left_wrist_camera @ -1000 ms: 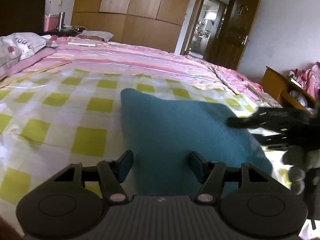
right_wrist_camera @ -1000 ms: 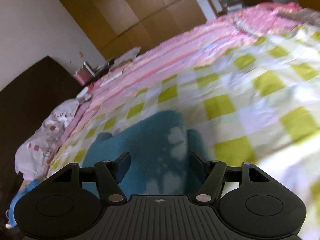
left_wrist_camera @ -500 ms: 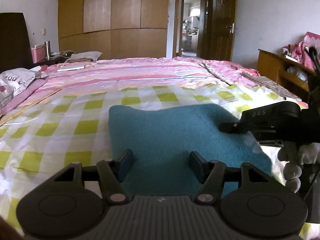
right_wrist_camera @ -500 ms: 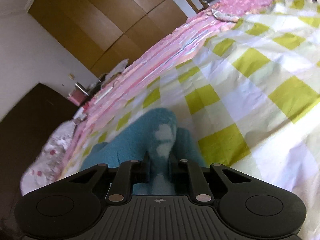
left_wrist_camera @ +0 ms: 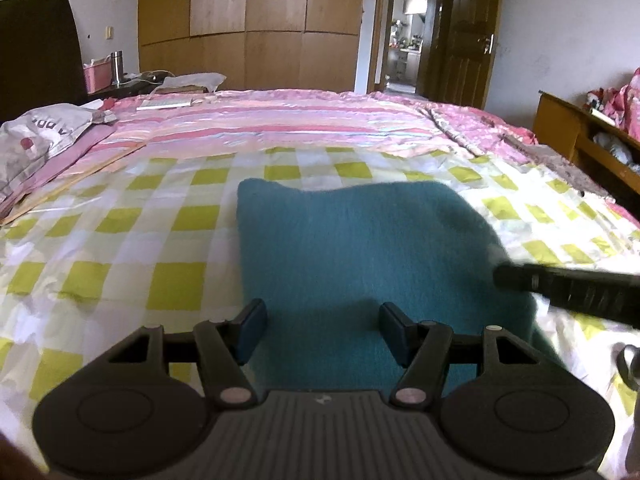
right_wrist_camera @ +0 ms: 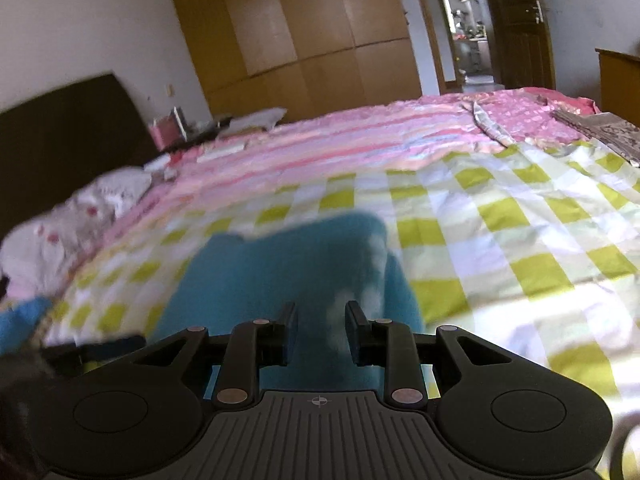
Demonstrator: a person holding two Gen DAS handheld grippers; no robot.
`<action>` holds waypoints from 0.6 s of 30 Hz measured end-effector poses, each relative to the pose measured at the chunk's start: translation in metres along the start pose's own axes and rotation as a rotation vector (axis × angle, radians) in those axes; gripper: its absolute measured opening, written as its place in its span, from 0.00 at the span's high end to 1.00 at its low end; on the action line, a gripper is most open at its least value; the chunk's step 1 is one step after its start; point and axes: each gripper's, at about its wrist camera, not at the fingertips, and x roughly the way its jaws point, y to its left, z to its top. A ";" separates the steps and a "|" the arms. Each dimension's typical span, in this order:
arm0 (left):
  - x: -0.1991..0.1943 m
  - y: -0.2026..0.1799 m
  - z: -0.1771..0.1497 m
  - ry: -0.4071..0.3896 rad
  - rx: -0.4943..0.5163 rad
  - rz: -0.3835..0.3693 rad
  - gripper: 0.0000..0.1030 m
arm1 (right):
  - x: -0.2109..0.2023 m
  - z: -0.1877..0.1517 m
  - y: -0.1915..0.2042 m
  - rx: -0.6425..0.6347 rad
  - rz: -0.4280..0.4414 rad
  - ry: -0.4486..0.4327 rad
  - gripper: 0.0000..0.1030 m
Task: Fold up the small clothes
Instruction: 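Smooth the folded sweater edges with both grippers and pull them back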
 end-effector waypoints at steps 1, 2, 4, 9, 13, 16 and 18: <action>-0.001 -0.002 -0.001 0.002 0.003 0.004 0.35 | 0.004 -0.005 -0.001 -0.005 -0.030 0.016 0.75; -0.001 -0.003 -0.002 0.004 0.007 0.006 0.35 | 0.007 -0.008 -0.003 -0.008 -0.045 0.022 0.75; -0.003 -0.004 -0.003 0.012 0.009 0.006 0.35 | 0.013 -0.011 -0.010 0.012 -0.057 0.034 0.75; -0.008 -0.001 -0.004 0.043 -0.012 -0.001 0.35 | 0.017 -0.013 -0.014 0.057 -0.065 0.043 0.75; -0.012 0.000 -0.007 0.061 -0.019 -0.002 0.34 | 0.004 -0.013 -0.004 0.039 -0.083 0.030 0.75; -0.015 0.000 -0.011 0.074 -0.020 -0.004 0.32 | -0.013 -0.016 0.003 0.006 -0.107 0.008 0.75; -0.016 0.000 -0.013 0.080 -0.021 -0.003 0.29 | -0.023 -0.019 0.007 -0.015 -0.118 -0.007 0.74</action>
